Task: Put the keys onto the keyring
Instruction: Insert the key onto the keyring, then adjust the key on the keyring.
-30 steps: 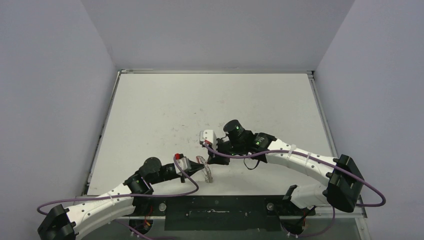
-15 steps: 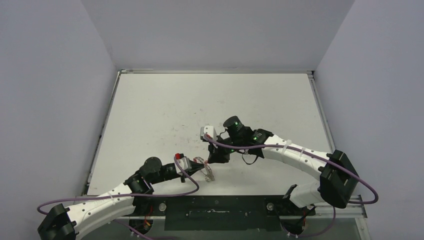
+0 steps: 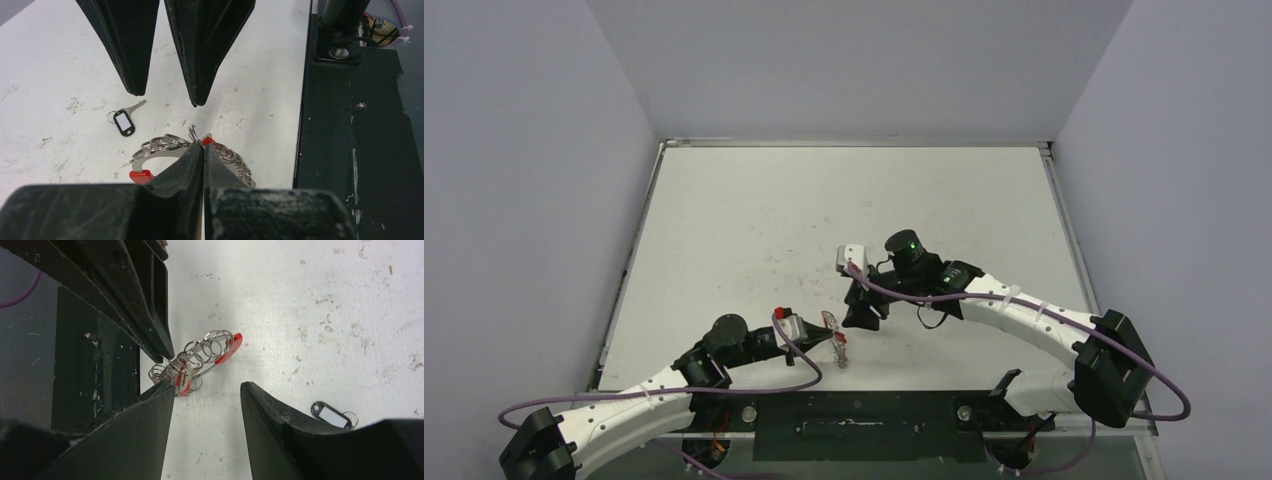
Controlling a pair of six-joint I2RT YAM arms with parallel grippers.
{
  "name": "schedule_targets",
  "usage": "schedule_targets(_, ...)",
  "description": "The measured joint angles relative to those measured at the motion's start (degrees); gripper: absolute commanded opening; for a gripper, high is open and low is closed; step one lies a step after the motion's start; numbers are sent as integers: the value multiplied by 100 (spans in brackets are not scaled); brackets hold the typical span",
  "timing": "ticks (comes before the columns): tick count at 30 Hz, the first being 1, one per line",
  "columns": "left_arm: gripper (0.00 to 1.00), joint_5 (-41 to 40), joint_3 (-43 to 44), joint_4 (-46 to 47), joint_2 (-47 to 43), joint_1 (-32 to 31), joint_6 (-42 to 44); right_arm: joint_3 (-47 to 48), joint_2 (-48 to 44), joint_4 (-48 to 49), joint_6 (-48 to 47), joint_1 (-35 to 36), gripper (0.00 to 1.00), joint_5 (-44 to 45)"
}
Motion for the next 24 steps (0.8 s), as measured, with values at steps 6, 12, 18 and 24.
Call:
schedule_targets(6,0,4,0,0,0,0,0,-186,-70,334,-199,0,49,-289)
schedule_targets(12,0,26,0,0,-2,0,0,-560,-76,785,-566,0,45,-723)
schedule_targets(18,0,66,0,-2,-7,0,0,-660,-76,1115,-931,7,33,-1069)
schedule_targets(24,0,105,0,-2,-7,0,0,-662,-74,1252,-1322,55,29,-1322)
